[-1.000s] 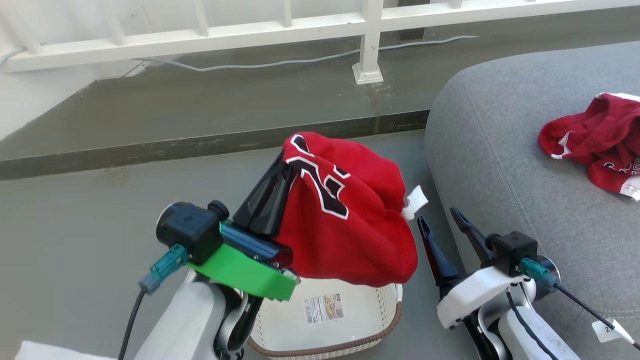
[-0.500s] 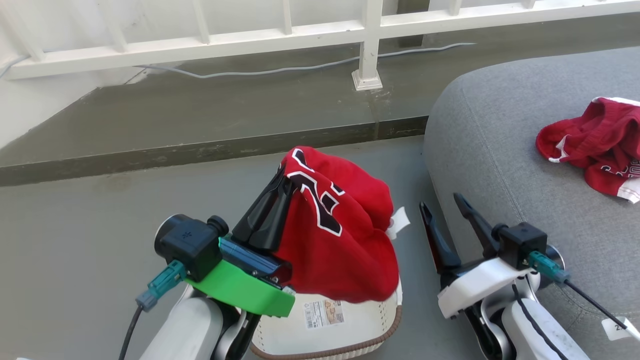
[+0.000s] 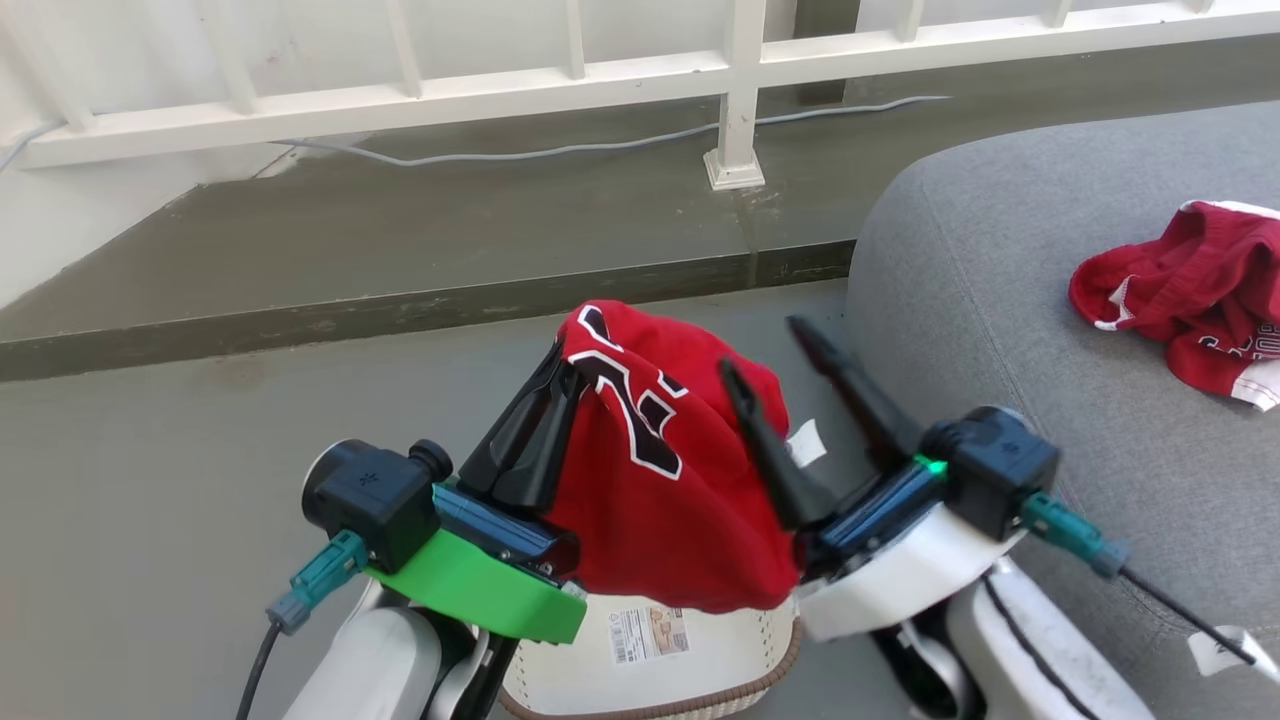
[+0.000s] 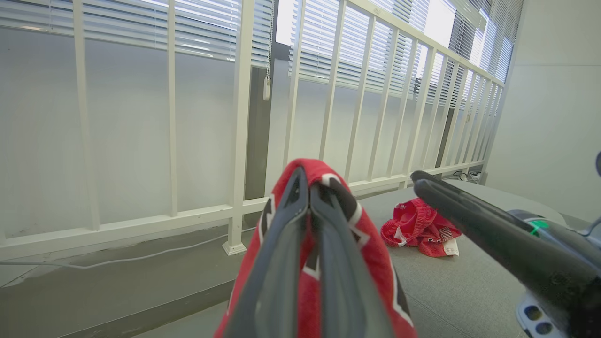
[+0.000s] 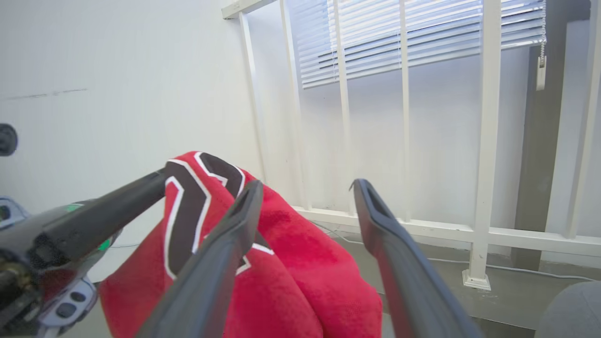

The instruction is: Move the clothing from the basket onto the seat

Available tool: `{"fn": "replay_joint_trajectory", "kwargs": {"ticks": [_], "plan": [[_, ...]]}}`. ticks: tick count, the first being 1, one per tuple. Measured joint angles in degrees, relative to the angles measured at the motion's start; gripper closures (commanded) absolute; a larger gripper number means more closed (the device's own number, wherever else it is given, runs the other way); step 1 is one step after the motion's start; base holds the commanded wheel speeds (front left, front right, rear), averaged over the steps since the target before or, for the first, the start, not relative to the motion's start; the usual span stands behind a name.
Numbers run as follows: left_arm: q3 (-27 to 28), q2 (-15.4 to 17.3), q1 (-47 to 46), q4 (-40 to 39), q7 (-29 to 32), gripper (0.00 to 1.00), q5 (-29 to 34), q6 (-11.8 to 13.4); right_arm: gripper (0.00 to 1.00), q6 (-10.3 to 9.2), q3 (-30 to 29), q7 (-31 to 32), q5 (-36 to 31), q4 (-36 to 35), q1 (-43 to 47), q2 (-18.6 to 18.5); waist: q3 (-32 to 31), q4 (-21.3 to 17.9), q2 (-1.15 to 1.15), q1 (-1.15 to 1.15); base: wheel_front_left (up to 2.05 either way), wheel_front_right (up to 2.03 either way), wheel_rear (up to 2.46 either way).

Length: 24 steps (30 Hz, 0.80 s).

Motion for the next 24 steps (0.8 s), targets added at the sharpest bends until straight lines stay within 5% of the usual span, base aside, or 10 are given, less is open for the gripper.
{"fn": "replay_joint_trajectory", "kwargs": {"ticks": [10,17,18,19,20,24], "plan": [[-0.7,0.1,0.4,-1.3,0.9,1.0,0.3,0.0,0.0,1.81,9.6,4.8,3.5,-2.9,1.2,0.7,-0.2,0.5,0.0,0.0,0.0,0.0,0.0],[-1.2,0.1,0.4,-2.4,1.0,1.0,0.4,0.0,0.0,1.97,10.4,6.6,2.4,-0.4,1.5,0.5,0.0,0.9,0.0,0.0,0.0,0.0,0.0],[-1.4,0.1,0.4,-2.7,1.0,1.0,0.4,0.0,0.06,1.97,10.4,6.8,1.8,0.1,1.5,0.3,0.1,1.0,0.0,0.0,0.0,0.0,0.0],[-1.5,0.1,0.4,-3.1,1.3,1.0,0.4,0.0,0.6,1.96,10.4,7.0,1.6,0.4,1.5,0.1,0.1,1.1,0.0,0.0,0.0,0.0,0.0],[-1.8,0.1,0.4,-3.3,1.3,1.0,0.4,0.0,1.0,1.96,10.3,7.0,1.5,0.8,1.5,0.0,0.1,1.2,0.0,0.0,0.0,0.0,0.0],[-2.7,0.0,0.4,-3.6,1.4,1.0,0.4,0.0,1.0,1.96,10.2,7.2,1.5,1.7,1.5,0.1,0.2,1.6,0.0,0.0,0.0,0.0,0.0]]}}
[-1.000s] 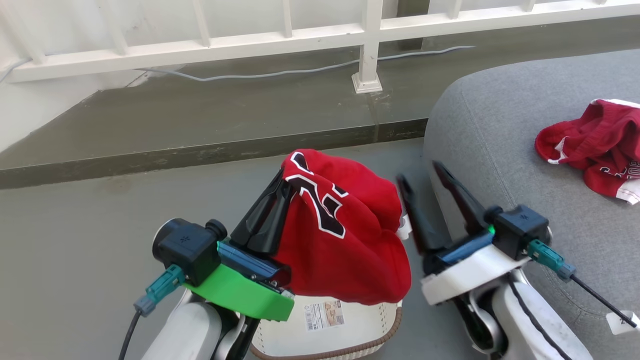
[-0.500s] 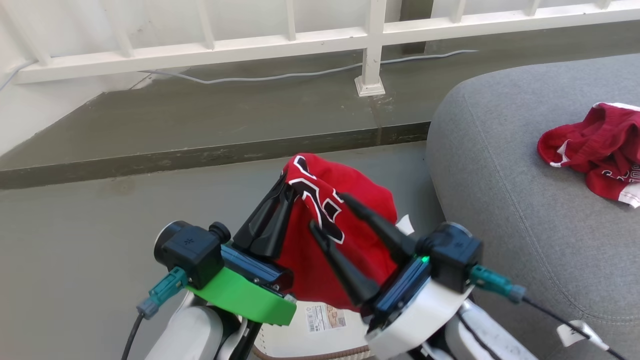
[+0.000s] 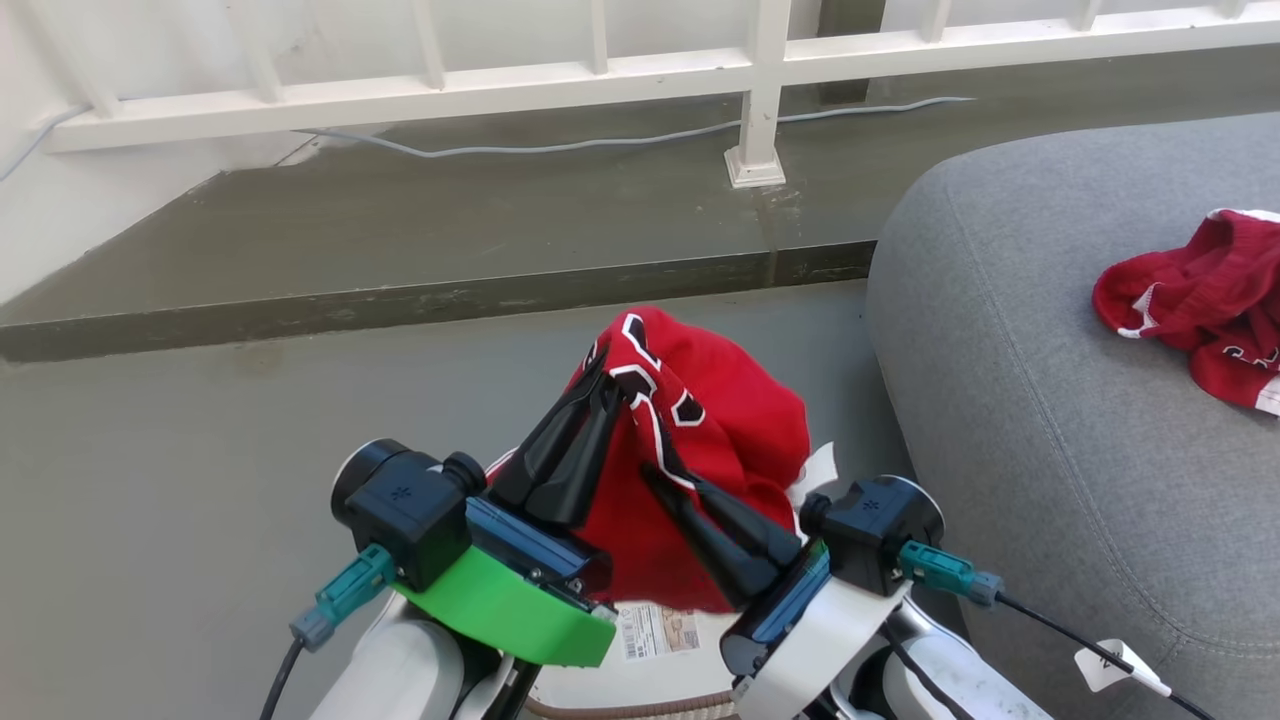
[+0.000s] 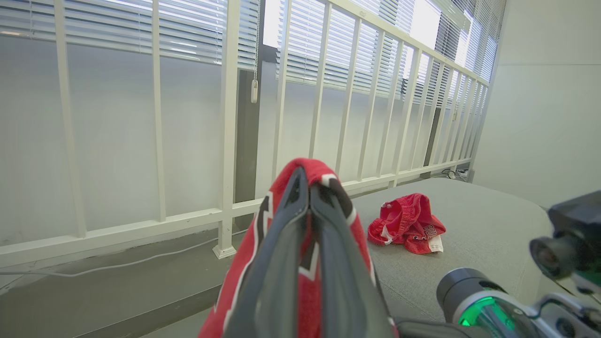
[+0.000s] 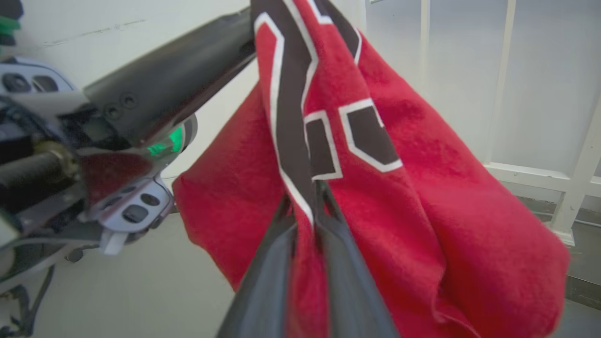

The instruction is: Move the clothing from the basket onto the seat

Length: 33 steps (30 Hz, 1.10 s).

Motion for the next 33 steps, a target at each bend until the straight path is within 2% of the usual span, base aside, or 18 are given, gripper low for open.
{"fn": "replay_joint_trajectory", "kwargs": {"ticks": [11,12,14,15,21,27,33], "plan": [[-0.1,-0.1,0.0,-1.0,0.0,1.0,0.0,-0.1,1.0,0.01,-0.5,-0.1,0.5,0.4,-0.3,0.2,0.1,0.9,0.0,0.0,0.0,0.0,0.0],[-0.1,-0.1,0.0,-1.3,0.0,0.78,0.0,-0.1,1.0,0.01,-0.6,-0.1,0.5,0.4,-0.4,0.2,0.1,0.9,0.0,0.0,0.0,0.0,0.0],[-0.1,-0.1,0.0,-1.6,0.0,0.23,0.0,-0.1,1.0,0.01,-0.7,-0.3,0.5,0.4,-0.7,0.3,0.1,1.0,0.0,0.0,0.0,0.0,0.0],[-0.1,-0.1,0.0,-1.7,0.0,0.0,0.0,-0.1,1.0,0.01,-0.9,-0.3,0.5,0.4,-0.9,0.3,0.1,1.0,0.0,0.0,0.0,0.0,0.0],[0.2,-0.1,0.0,-2.2,-0.6,0.0,0.0,-0.1,1.0,-0.09,-3.1,-2.1,1.1,0.1,-1.5,0.4,0.1,1.2,0.0,0.0,0.0,0.0,0.0],[0.2,0.1,0.0,-2.6,-0.9,0.0,0.7,-0.1,1.0,-1.93,-6.1,-3.3,1.3,0.3,-1.5,0.4,0.1,1.1,0.0,0.0,0.0,0.0,0.0],[-1.3,2.6,0.0,-2.4,0.1,0.0,3.1,-0.1,1.0,-3.45,-8.9,-3.9,2.1,1.7,-1.5,-0.4,0.2,0.2,0.0,0.0,0.0,0.0,0.0]]}}
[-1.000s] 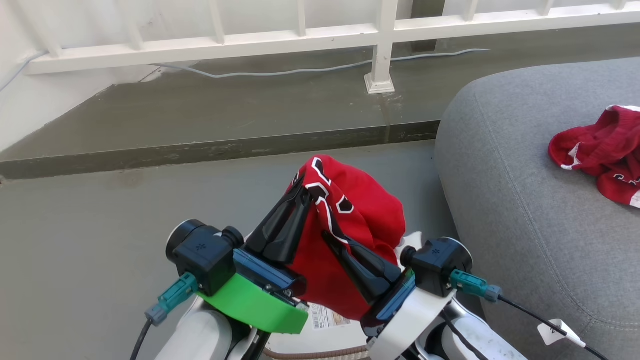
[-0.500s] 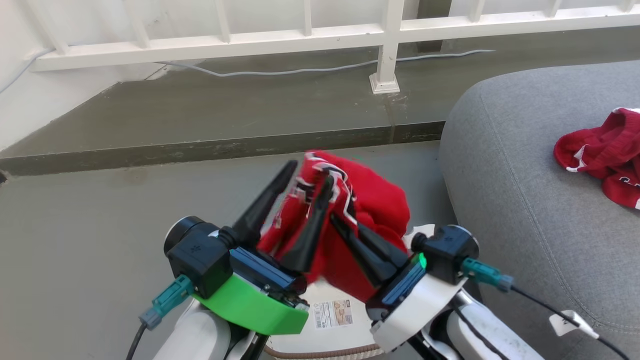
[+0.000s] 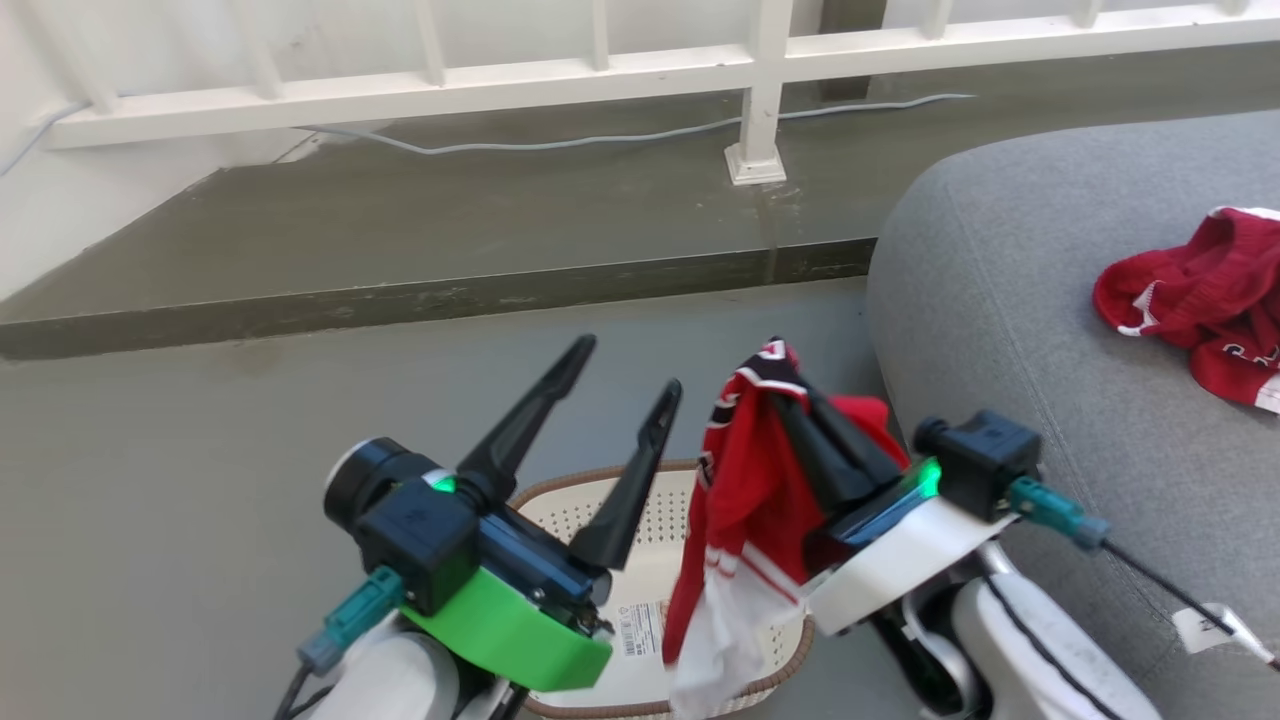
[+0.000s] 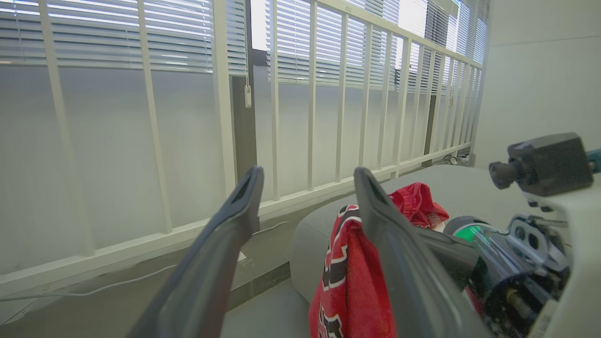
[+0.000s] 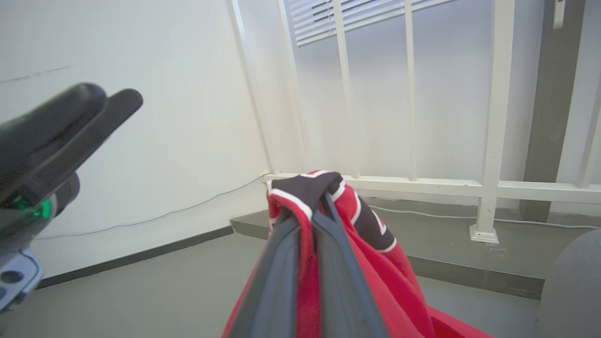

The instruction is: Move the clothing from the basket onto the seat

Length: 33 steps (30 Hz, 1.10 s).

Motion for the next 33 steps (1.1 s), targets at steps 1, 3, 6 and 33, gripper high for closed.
{"fn": "replay_joint_trajectory", "kwargs": {"ticks": [1,3,6,33], "plan": [[-0.6,0.3,0.0,0.0,0.2,0.0,0.0,0.0,1.0,-0.18,-0.6,0.0,0.0,0.2,0.0,-0.4,0.0,-0.2,0.0,0.0,0.0,0.0,0.0],[-1.5,0.5,0.0,0.2,0.6,0.0,0.3,-0.1,1.0,-0.76,-2.0,-0.3,0.2,0.9,0.0,-0.8,0.2,-0.8,0.0,0.0,0.0,0.0,0.0],[-3.5,1.1,0.0,0.4,2.0,0.0,0.5,-0.6,1.0,-1.77,-4.0,-0.5,0.4,1.8,0.0,-1.8,0.4,-1.6,0.0,0.0,0.0,0.0,0.0],[-8.0,4.4,1.7,0.4,6.2,0.0,3.5,-1.2,1.0,-4.2,-10.6,-3.0,2.2,8.5,-1.0,-3.4,5.8,-13.7,0.0,0.0,0.0,0.0,0.0]]}}
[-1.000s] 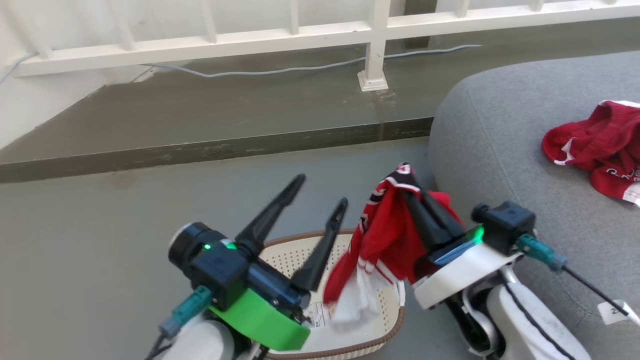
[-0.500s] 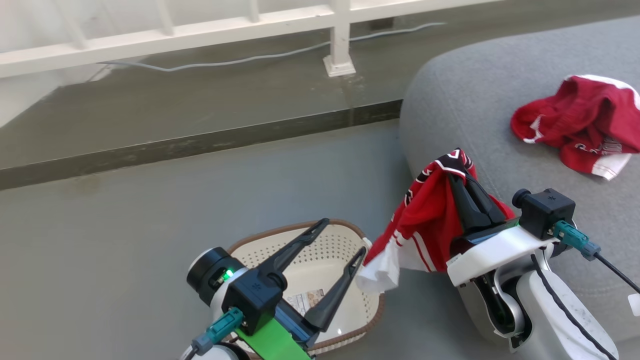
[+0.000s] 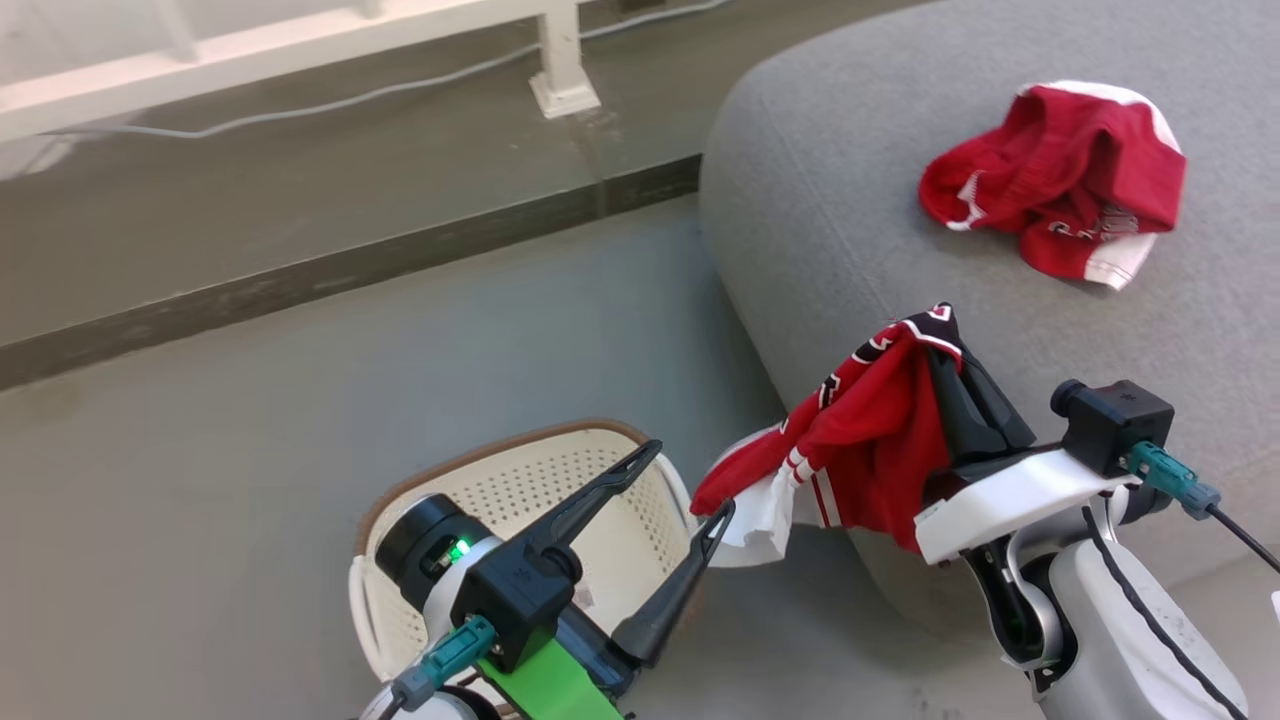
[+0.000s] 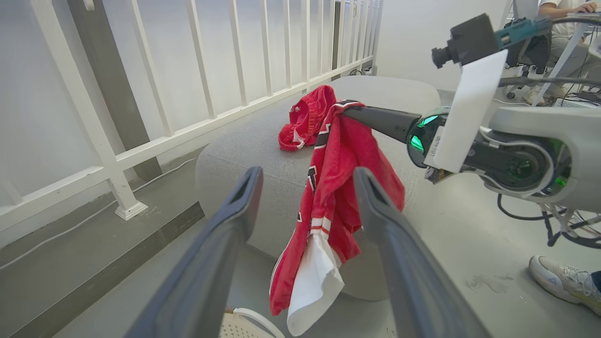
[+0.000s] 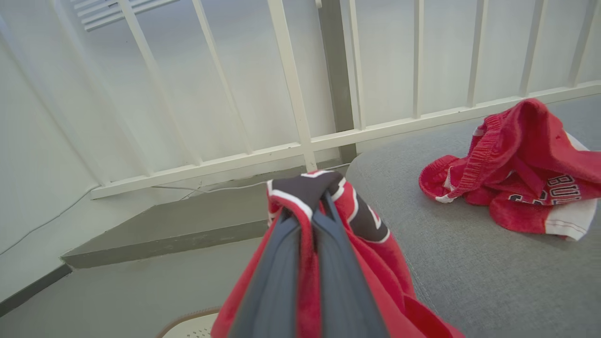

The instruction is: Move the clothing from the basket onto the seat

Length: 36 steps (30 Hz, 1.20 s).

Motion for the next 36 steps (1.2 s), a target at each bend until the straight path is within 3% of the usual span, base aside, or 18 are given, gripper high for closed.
{"fn": "replay_joint_trajectory", "kwargs": {"ticks": [15,23,36], "plan": [[-1.3,0.6,-2.2,-0.3,1.2,0.0,0.5,-0.3,1.0,-0.93,-6.5,-1.5,2.2,2.8,-4.8,-1.0,4.8,-4.1,0.0,0.0,0.0,0.0,0.0],[-2.0,1.1,-4.0,-1.2,2.0,0.0,0.5,-0.4,1.0,-0.54,-10.9,-2.1,2.8,3.4,-14.9,-3.5,7.3,-4.0,0.0,0.0,0.0,0.0,0.0],[-6.0,1.3,-7.6,-1.9,3.7,0.0,1.7,-0.7,1.0,0.14,-18.1,-2.6,2.8,7.7,-34.3,-10.4,11.9,-2.2,0.0,0.0,0.0,0.0,0.0]]}}
